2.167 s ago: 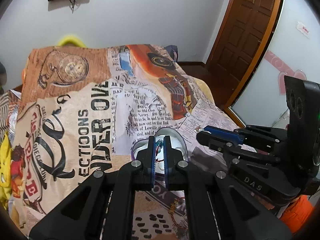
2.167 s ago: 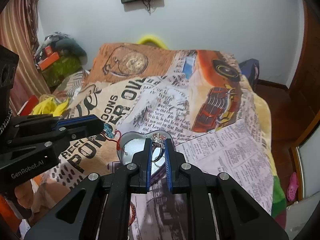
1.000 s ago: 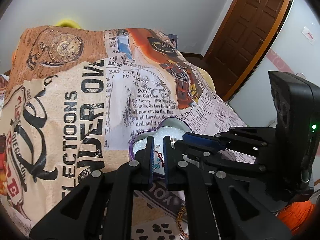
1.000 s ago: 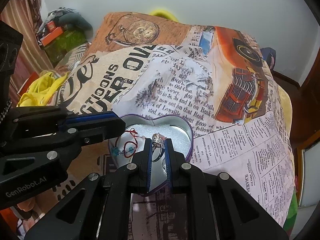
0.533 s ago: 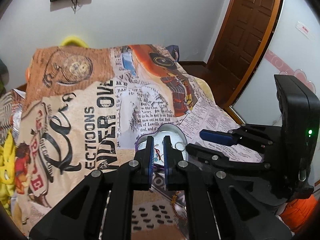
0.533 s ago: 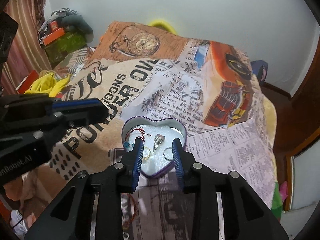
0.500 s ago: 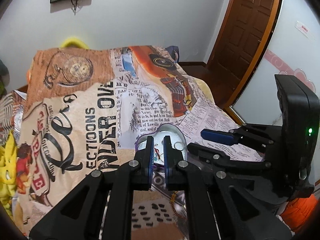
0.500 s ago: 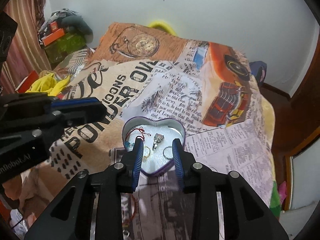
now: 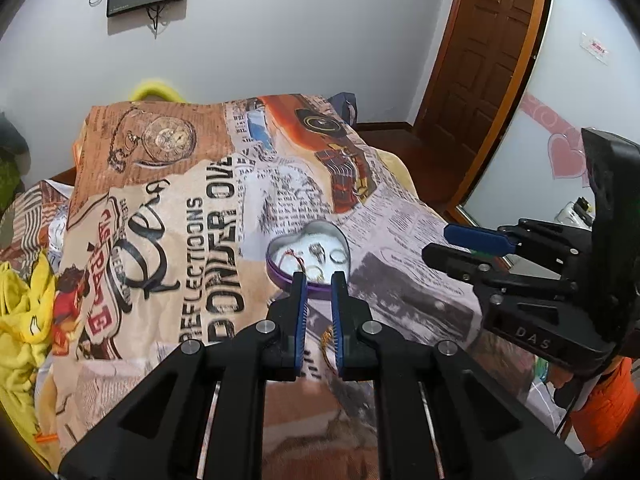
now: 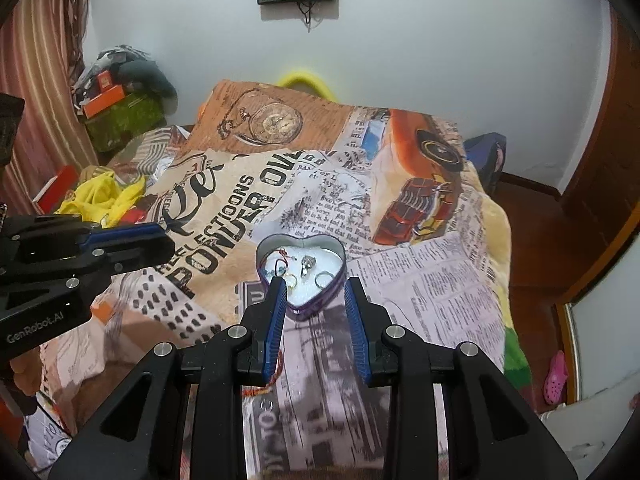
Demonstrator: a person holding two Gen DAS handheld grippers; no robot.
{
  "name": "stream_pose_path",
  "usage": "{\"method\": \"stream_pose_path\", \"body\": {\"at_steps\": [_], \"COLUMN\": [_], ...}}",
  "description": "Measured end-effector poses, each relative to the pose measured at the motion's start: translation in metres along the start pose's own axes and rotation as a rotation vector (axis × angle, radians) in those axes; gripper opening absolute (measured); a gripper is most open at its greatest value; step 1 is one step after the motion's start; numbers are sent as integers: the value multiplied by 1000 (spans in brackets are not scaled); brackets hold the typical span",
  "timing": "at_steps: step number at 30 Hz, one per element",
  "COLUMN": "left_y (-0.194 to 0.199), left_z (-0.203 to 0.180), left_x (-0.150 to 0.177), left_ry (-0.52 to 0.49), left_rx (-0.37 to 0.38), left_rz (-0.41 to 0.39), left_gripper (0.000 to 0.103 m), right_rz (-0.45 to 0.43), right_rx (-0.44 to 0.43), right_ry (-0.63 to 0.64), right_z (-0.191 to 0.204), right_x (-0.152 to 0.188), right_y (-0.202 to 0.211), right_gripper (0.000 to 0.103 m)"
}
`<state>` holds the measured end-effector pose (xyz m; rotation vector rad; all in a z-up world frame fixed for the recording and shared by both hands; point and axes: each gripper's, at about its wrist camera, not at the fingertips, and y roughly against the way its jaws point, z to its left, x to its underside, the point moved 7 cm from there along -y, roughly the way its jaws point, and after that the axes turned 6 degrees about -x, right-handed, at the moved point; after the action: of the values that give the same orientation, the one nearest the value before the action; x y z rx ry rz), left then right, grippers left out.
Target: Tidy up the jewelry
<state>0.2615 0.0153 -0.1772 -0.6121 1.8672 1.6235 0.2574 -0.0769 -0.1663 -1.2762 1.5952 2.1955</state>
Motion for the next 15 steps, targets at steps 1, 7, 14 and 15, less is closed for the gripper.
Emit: {"method": "stream_pose_path", "body": {"at_steps": [1,7,14,15], "left_y": [2,2,-8,-10], "left_z": [-2,-12,-19,-20], "left_x": [3,21,47,50], "left_ry": [-6,-26,-29,-29], "left_rx": [-1,1,11,11], "left_rz": [4,33,91,97], "left_gripper": [10,10,10,10], "right_rz": [-1,16,74,85], "right_rx": [0,12,2,-1], "right_ry": [2,-7,-39,-47], "right_z": [1,3,1,-1], "right_x": [3,24,57,62], "right_y": [3,8,1,-3], "right_gripper": [27,27,27,27]}}
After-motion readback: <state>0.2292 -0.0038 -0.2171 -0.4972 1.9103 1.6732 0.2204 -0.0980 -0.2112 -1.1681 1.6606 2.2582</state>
